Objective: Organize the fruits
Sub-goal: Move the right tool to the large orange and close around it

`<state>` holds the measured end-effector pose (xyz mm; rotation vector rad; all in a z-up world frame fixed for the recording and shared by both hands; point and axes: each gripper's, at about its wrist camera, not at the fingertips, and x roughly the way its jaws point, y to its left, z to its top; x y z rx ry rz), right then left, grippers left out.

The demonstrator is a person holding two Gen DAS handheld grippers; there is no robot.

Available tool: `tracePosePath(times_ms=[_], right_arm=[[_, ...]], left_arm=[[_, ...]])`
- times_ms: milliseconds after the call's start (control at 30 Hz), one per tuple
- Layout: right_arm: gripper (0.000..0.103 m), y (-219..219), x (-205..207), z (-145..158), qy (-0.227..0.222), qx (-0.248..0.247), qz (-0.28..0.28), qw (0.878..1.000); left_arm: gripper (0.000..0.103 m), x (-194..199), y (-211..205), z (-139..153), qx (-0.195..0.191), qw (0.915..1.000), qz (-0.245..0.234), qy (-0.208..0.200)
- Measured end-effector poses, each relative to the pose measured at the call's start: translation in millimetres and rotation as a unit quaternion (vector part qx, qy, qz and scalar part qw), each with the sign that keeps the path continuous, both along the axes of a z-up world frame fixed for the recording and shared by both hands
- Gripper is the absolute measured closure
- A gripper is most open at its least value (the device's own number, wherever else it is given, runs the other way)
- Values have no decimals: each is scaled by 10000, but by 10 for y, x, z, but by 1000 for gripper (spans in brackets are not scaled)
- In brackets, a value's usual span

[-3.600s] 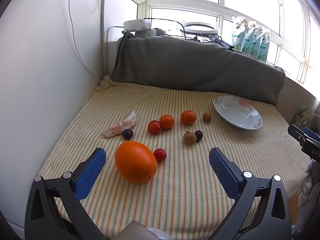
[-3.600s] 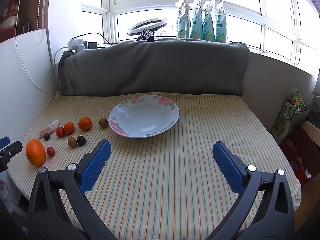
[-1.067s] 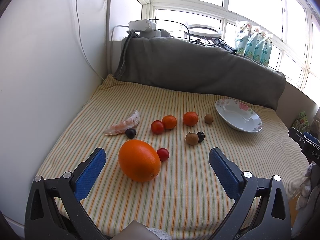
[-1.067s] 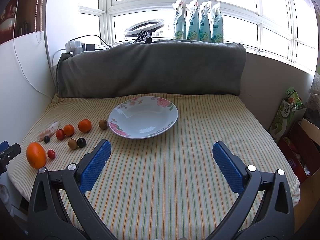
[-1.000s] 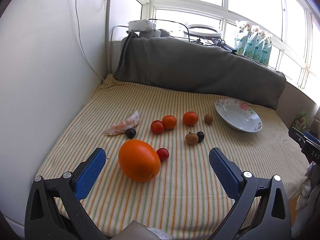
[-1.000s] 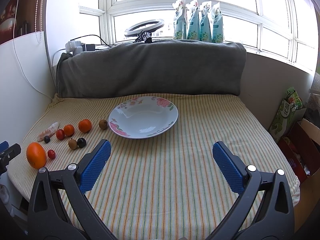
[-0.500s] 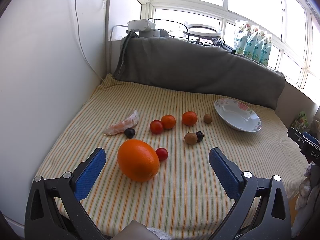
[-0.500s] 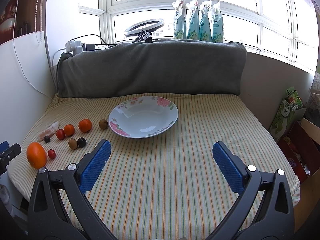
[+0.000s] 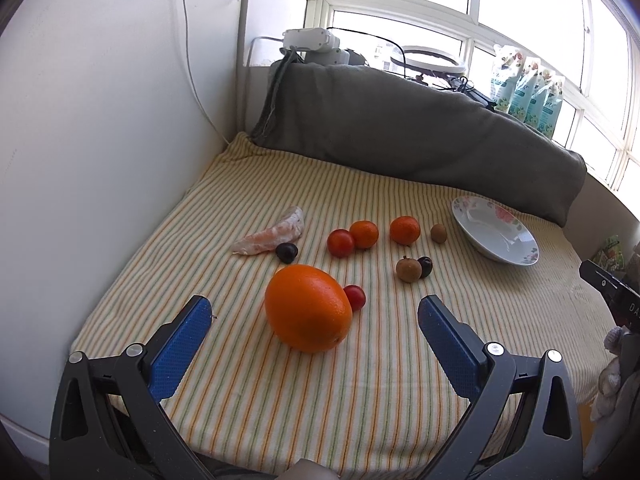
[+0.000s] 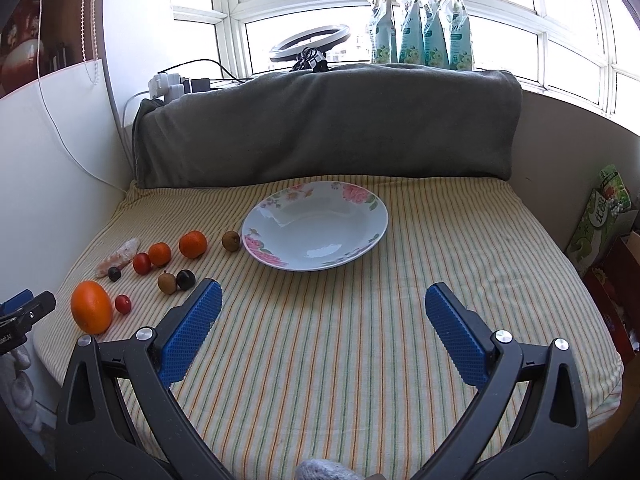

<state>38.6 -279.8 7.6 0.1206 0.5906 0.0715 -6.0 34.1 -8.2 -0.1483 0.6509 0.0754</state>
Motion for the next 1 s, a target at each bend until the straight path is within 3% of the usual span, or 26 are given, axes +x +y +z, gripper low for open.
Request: tracePosePath(times_ms=[167,400,533,733,867,1000], right_arm=[[0,79,130,-40,175,113,191,9996],[0,313,308,-76,418,376,903,9943],[8,488,451,-66,613,643,1366,9866],[9,915,639,-29,882,799,2238,9673],[9,1288,731,-25,1041,716,2817,9512],[9,1609,795,-32,1257,713,3318,9322]], left_arm=[[1,6,131,-67,-119,9998,94,105],[8,8,246,-168,-353,9990,57,257],[9,23,265,-232,-489,9981,-54,370],[9,29,300,-299,-613,9971,-17,440],[19,67,313,-357,-662,9964,-28,527],[20,92,333,-387,-690,9959,-13,589]])
